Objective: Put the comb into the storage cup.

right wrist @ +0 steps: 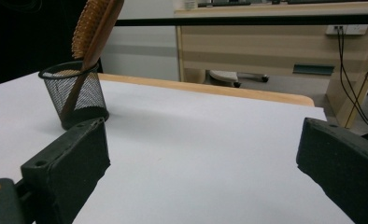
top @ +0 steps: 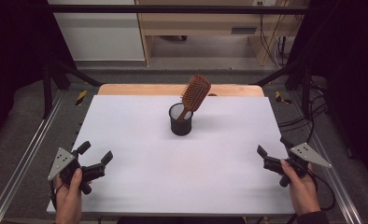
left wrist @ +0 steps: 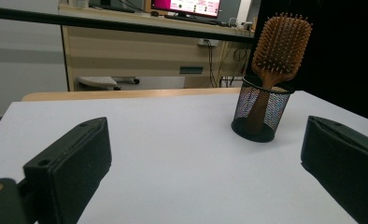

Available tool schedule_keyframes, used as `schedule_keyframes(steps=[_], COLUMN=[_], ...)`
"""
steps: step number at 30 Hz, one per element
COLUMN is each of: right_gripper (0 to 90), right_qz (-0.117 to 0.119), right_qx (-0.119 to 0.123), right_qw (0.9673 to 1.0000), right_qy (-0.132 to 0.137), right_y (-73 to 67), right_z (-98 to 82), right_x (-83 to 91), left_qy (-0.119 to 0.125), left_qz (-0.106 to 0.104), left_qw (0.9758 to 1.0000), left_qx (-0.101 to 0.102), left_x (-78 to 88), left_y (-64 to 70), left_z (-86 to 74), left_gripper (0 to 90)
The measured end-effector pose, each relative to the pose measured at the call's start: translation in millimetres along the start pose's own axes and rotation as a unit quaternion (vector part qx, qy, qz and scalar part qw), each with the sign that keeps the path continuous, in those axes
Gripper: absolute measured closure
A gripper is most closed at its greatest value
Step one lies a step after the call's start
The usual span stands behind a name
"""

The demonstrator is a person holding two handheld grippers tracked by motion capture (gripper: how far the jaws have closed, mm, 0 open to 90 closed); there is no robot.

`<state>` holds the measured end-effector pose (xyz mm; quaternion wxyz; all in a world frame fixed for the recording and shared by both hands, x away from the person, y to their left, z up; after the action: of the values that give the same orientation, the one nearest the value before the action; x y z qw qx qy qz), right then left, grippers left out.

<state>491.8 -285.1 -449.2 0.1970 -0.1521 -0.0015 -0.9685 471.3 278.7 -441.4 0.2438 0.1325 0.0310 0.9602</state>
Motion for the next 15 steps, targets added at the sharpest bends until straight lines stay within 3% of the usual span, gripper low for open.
schedule_keyframes(steps=[15], right_gripper=[3.1], right_qz=[0.016], right_qx=[0.011], right_qw=[0.9998], right_qy=[-0.01], right_y=[-12.7], right_z=[-13.0], right_x=[-2.1], left_qy=[0.001], left_qz=[0.0], left_qw=[1.0], left_qx=[0.0], left_x=[5.4], left_y=[-1.3], left_z=[-2.4], left_gripper=[1.8])
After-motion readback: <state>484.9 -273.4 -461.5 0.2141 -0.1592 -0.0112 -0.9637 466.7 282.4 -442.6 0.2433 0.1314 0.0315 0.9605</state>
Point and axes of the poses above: each handheld gripper's, and its own axes: x roughly backward along the jaws, z roughly out of its top, y roughly to its right, the point moved 7 cm from there along -x, roughly forward along the jaws, and after that the axes turned 7 degrees about -y, right-handed, at the moved point
